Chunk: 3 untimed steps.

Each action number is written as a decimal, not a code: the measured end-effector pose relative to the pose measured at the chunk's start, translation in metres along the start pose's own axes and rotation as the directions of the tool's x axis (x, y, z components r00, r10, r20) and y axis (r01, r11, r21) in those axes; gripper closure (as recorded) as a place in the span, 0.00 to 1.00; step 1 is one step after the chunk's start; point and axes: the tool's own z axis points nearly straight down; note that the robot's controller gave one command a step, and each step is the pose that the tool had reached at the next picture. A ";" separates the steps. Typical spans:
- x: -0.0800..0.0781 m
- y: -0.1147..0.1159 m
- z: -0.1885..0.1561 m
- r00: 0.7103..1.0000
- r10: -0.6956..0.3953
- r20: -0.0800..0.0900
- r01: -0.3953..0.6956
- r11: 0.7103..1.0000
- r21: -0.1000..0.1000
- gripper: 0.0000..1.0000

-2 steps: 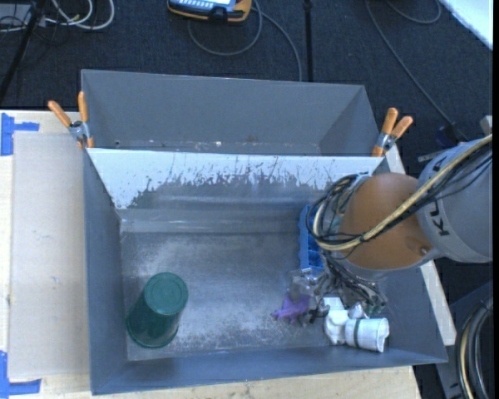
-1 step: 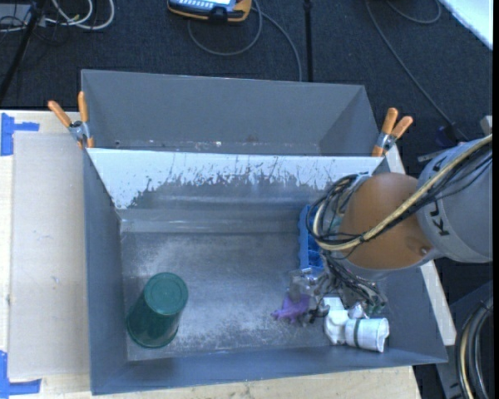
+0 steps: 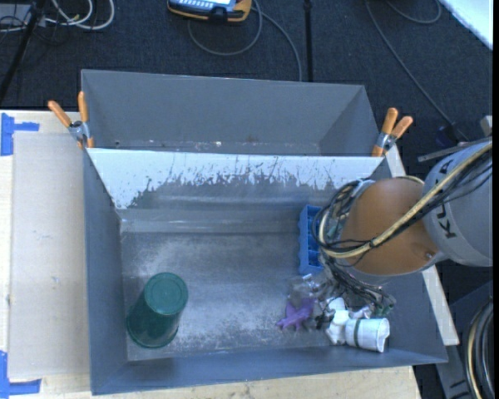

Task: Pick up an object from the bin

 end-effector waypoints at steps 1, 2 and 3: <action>0.007 0.000 -0.002 0.989 -0.150 -0.001 0.150 0.989 -0.001 1.00; 0.006 -0.005 -0.039 1.000 0.011 -0.004 -0.011 1.000 -0.003 1.00; 0.003 -0.019 -0.061 1.000 -0.008 -0.001 0.008 1.000 -0.001 1.00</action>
Offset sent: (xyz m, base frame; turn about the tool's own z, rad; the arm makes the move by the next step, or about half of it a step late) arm -0.0004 -0.0126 0.0630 0.0604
